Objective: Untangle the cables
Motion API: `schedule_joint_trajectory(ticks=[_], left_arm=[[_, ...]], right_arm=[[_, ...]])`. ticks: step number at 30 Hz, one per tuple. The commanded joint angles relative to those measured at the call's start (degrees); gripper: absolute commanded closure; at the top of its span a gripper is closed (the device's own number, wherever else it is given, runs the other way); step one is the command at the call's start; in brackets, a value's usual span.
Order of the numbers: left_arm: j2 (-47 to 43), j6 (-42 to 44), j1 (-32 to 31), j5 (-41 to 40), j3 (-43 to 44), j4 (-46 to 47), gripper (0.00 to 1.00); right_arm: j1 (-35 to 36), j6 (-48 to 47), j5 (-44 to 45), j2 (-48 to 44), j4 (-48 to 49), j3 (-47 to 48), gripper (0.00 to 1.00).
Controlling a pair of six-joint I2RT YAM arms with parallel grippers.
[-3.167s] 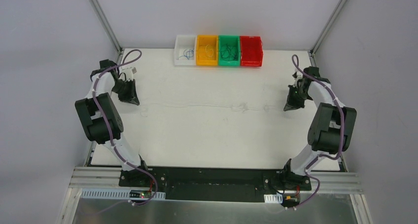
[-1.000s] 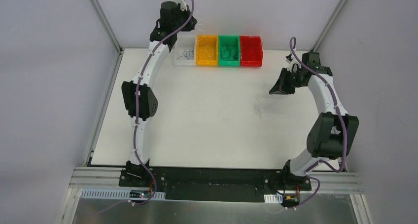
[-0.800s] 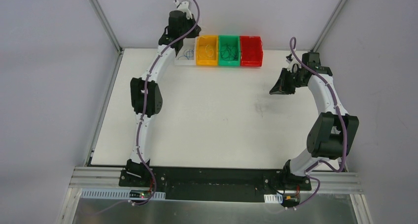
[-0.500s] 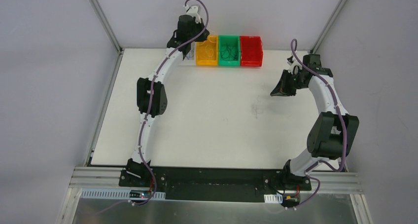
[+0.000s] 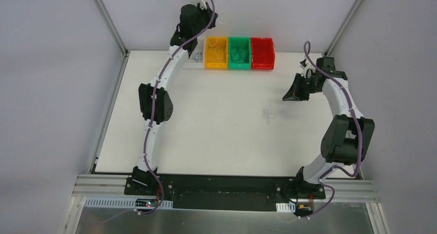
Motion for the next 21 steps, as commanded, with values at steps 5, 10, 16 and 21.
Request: schedule_joint_trajectory(ticks=[5, 10, 16, 21], left_arm=[[-3.8, 0.9, -0.3, -2.0, 2.4, 4.4, 1.00], [-1.5, 1.9, -0.4, -1.9, 0.2, 4.9, 1.00], [1.9, 4.0, -1.0, -1.8, -1.9, 4.5, 1.00], [1.1, 4.8, -1.0, -0.2, -8.8, 4.1, 1.00]], right_arm=[[-0.4, 0.8, -1.3, -0.3, 0.2, 1.4, 1.00], [-0.5, 0.8, -1.1, -0.4, 0.3, 1.1, 1.00], [-0.6, 1.4, -1.4, 0.0, 1.0, 0.4, 1.00], [-0.7, 1.4, -1.3, 0.6, 1.2, 1.1, 1.00]])
